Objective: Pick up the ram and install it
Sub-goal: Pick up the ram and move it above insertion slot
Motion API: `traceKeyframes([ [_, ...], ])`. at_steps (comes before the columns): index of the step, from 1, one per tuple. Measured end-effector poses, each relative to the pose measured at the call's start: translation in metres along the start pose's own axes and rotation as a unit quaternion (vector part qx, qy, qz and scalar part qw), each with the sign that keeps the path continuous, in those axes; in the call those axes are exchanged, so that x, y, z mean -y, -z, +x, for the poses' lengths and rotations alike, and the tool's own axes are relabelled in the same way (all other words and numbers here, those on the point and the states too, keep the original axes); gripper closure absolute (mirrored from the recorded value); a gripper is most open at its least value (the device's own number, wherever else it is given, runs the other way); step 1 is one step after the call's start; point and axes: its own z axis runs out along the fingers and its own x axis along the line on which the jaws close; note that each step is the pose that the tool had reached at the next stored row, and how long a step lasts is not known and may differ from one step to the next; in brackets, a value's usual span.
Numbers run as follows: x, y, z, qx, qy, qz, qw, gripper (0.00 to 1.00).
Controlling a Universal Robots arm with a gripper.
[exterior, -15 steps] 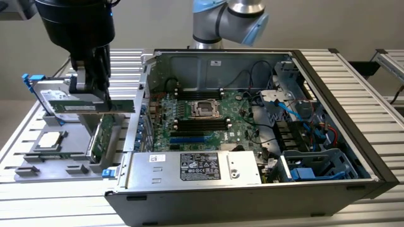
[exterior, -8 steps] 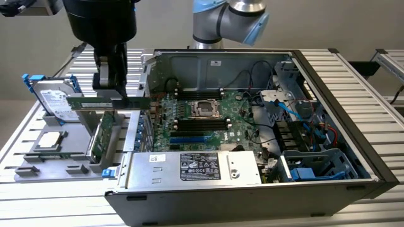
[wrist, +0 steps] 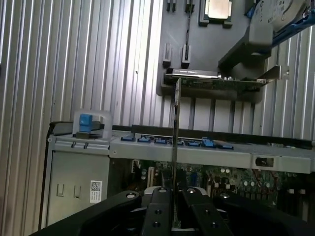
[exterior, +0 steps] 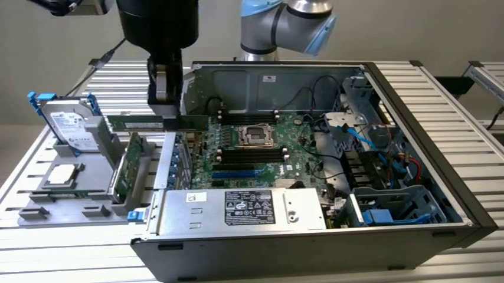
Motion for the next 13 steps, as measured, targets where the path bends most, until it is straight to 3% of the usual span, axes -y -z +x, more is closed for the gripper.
traceKeyframes([
  [13, 0.0475, 0.0033, -0.026, 0.0, 0.0, 0.0, 1.0, 0.86],
])
